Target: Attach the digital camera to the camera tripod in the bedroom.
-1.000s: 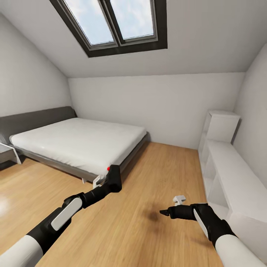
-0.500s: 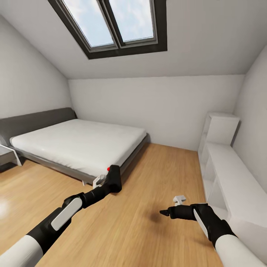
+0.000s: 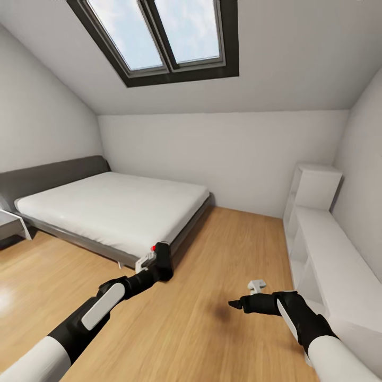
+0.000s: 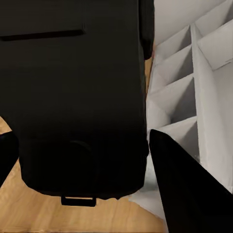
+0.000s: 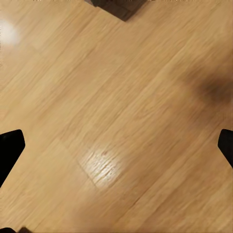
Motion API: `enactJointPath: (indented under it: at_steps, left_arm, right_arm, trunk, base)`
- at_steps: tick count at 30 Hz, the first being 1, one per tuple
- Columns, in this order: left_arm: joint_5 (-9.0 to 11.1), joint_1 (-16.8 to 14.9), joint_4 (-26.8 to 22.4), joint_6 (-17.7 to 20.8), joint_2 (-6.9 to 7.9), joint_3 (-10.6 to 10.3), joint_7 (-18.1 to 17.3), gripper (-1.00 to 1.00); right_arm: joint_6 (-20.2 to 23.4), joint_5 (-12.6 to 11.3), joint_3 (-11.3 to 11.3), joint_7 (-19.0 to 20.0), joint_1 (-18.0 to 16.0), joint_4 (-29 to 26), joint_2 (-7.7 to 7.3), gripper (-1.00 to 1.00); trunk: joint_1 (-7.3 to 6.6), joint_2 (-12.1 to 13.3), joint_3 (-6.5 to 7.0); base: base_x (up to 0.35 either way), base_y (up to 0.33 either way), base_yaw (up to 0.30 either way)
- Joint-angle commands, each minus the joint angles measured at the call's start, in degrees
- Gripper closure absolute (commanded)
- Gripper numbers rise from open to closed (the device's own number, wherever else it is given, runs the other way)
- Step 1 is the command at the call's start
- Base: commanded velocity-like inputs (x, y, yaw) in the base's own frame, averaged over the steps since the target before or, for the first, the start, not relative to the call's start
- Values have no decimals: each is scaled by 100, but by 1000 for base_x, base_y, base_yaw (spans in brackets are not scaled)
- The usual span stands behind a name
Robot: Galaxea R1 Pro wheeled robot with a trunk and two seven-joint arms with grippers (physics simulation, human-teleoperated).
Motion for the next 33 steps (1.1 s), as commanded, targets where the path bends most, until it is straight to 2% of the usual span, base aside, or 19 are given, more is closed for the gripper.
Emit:
enactJointPath:
  at_steps: [1,2,3,7,8,11,17,33]
  left_arm:
    - [58,-6,-12,-4,-22,-15,215,100]
    - [55,-6,-14,-10,-48,-15,381,100]
    - [48,-6,-26,-21,-97,-15,720,100]
    - [37,-6,-52,-39,-210,-13,1363,100]
    - [30,-6,-57,-45,-270,-11,1636,100]
    - [20,-6,-62,-60,-371,-4,2025,100]
    - [11,-6,-64,-75,-454,15,2274,100]
    - [11,-6,-66,-81,-470,26,2287,100]
  right_arm:
    - [19,56,-16,42,-3,-9,2,-100]
    - [19,56,-16,42,-3,-9,2,-100]
    - [19,56,-16,42,-3,-9,2,-100]
    - [19,56,-16,42,-3,-9,2,-100]
    - [19,56,-16,42,-3,-9,2,-100]
    - [19,56,-16,42,-3,-9,2,-100]
    - [19,60,-16,42,-3,-9,2,-100]
    - [19,56,-16,42,-3,-9,2,-100]
  trunk:
    - [-23,38,12]
    - [-45,78,30]
    - [-67,119,48]
    - [-155,279,120]
    - [-177,319,138]
    - [-243,439,192]
    - [-375,680,300]
    - [-726,1322,587]
  base:
    - [0,0,0]
    - [0,0,0]
    - [0,0,0]
    - [0,0,0]
    - [0,0,0]
    - [0,0,0]
    - [0,0,0]
    - [0,0,0]
